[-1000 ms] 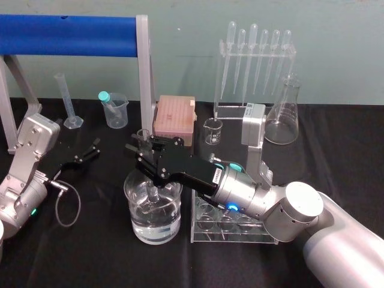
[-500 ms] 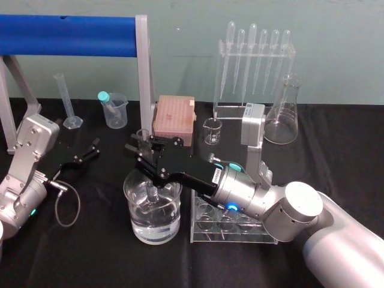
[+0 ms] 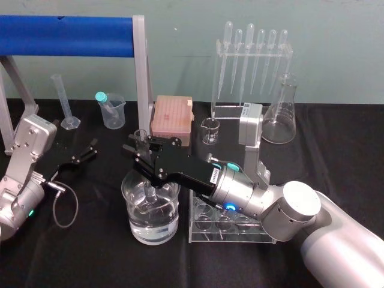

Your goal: Hold the test tube with one hand and immerse one end into the beaker, then return it to the test tube rack.

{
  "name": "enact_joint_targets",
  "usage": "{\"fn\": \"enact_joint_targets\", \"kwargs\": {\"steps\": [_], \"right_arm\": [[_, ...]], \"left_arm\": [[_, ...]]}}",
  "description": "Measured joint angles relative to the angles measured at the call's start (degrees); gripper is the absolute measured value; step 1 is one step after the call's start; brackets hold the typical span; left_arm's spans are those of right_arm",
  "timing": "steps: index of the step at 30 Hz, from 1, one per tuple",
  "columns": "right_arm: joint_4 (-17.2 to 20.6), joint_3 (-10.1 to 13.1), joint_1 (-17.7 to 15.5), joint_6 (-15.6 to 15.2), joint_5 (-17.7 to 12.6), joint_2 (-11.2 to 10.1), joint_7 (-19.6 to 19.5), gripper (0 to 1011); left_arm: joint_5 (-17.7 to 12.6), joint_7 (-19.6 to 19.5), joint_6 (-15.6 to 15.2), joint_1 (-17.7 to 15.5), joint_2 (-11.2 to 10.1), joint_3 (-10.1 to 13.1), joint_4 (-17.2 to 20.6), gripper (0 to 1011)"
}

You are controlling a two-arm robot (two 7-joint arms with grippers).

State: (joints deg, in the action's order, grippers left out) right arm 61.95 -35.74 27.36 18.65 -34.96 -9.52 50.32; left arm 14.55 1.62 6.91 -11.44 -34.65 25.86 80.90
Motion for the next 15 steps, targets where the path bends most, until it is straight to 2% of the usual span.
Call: {"fn": "enact_joint_targets", "kwargs": {"steps": [15], "right_arm": [[0.0, 0.0, 0.0, 0.0, 0.0, 0.0, 0.0, 222]], "left_arm": [[0.0, 0.0, 0.0, 0.0, 0.0, 0.0, 0.0, 1000]]}}
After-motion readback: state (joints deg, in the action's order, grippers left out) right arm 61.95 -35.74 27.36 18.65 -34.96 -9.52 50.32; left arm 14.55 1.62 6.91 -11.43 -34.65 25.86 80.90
